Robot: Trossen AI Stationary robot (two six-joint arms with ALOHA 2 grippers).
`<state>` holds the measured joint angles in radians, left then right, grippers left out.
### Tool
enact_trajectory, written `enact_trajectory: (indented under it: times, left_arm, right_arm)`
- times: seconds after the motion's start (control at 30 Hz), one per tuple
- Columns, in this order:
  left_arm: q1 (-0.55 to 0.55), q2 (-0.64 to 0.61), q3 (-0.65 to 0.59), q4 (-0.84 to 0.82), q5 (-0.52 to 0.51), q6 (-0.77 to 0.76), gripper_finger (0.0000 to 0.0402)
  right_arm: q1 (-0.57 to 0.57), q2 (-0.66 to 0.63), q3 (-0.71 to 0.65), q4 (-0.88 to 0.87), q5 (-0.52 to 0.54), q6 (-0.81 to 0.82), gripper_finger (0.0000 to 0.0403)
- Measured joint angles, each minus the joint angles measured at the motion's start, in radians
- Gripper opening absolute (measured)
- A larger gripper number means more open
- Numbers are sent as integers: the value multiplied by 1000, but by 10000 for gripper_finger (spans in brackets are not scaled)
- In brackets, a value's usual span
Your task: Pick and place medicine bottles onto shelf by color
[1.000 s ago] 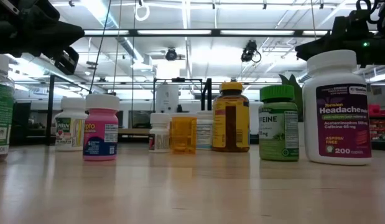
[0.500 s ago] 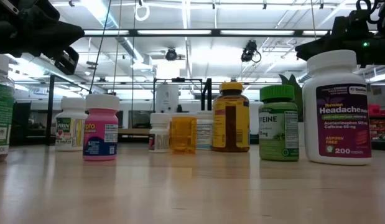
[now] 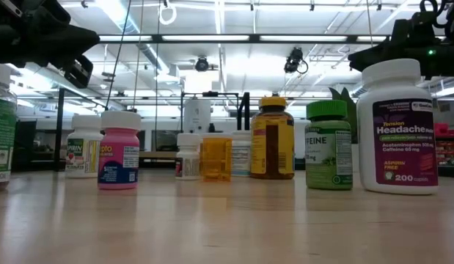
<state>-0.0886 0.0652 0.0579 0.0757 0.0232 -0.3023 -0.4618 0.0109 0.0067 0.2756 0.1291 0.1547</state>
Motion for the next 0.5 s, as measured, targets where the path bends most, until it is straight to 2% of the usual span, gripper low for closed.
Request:
enact_trajectory:
  times: [0.5]
  left_arm:
    - [0, 0, 0, 0, 0, 0, 39]
  right_arm:
    - [0, 0, 0, 4, 0, 0, 137]
